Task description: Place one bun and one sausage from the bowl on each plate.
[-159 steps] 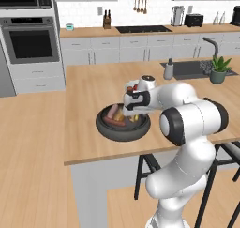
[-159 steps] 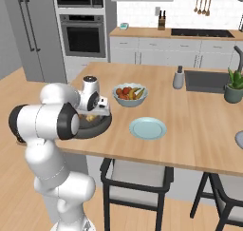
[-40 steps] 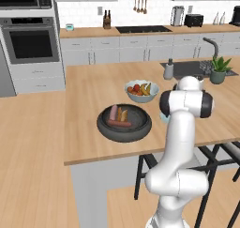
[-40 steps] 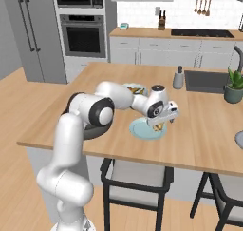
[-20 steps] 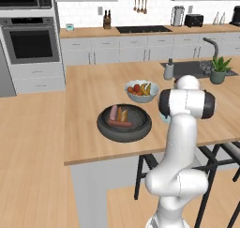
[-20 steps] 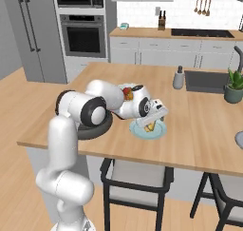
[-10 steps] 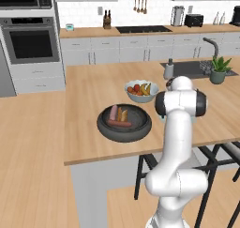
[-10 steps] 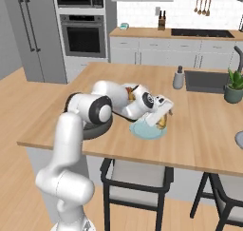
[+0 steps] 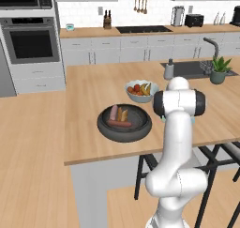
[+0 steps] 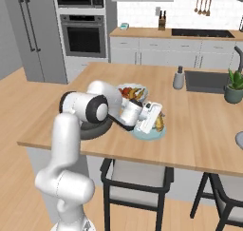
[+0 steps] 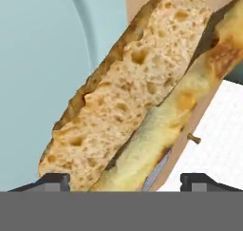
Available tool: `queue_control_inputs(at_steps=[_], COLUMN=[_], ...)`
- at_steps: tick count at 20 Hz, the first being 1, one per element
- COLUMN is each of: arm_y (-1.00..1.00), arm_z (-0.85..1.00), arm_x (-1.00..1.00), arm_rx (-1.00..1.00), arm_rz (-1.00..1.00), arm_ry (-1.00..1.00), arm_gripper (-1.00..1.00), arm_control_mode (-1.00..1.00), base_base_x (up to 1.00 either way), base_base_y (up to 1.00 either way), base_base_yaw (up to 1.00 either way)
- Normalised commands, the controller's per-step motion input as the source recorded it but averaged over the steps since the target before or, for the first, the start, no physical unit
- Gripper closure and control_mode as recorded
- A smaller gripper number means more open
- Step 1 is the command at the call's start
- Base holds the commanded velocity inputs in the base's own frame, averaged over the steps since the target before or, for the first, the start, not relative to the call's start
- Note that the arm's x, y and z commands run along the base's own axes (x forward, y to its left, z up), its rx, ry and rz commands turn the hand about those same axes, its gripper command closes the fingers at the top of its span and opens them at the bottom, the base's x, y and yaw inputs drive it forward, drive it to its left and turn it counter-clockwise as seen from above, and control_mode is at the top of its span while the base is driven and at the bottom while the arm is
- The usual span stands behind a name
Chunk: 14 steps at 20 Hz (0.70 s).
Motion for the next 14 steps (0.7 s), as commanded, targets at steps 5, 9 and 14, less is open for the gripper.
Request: queue_control_inputs(at_steps=[5,9,14], arm_y=[0.17,0.01,0.07], arm_z=[0.5,0.99,0.93], arm_x=[-0.2,0.0,0.03], arm_rx=[0.0,0.06,0.36], arm_rz=[0.14,0.06,-0.16], arm_ry=[0.0,0.01,0.0], arm_gripper=[-1.0,-1.0,-1.0], arm_control_mode=[-1.0,-1.0,-1.0], base_base_x=[0.0,0.0,0.0], base_base_y=[0.0,0.0,0.0], base_base_yaw=[0.0,0.0,0.0])
